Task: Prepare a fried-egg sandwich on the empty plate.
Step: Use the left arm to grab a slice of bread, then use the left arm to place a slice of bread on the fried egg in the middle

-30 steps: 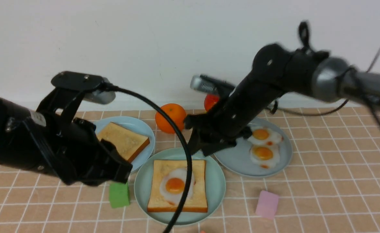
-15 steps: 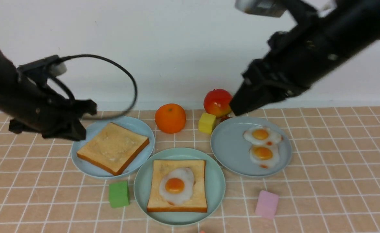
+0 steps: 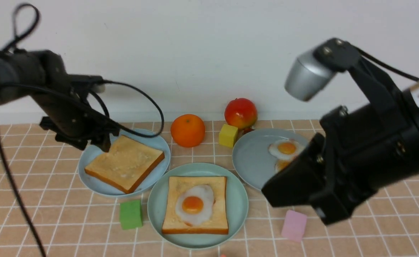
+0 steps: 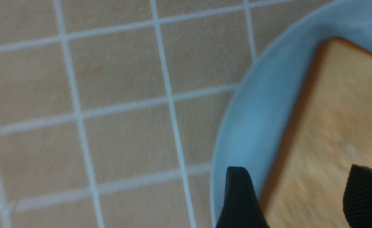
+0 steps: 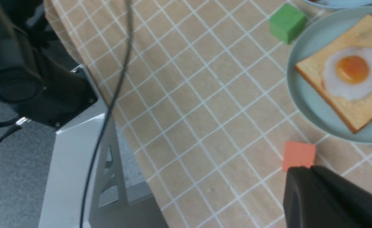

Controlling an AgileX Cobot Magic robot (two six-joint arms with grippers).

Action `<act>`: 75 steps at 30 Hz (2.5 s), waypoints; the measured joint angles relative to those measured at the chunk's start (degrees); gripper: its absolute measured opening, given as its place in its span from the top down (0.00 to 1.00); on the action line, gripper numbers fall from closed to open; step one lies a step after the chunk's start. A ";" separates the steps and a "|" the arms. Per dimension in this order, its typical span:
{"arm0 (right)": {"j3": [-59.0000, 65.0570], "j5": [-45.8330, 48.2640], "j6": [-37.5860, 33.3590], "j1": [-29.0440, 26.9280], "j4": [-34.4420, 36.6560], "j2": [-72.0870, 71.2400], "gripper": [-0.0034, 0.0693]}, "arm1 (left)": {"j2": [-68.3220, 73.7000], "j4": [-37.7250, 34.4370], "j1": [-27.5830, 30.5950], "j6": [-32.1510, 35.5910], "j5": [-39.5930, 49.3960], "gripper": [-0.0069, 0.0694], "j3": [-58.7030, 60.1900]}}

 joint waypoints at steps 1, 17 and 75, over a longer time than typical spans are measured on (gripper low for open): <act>0.16 0.00 0.01 0.00 0.05 -0.13 0.90 | 1.31 -0.31 0.00 0.71 -0.07 0.34 -0.60; 0.36 0.63 -0.12 0.00 0.20 -0.50 0.90 | 4.11 -4.51 0.00 5.07 1.93 0.90 -3.02; 0.36 0.88 8.06 0.00 -4.64 -1.63 0.80 | -27.05 -48.05 -12.46 17.10 -17.42 0.37 39.32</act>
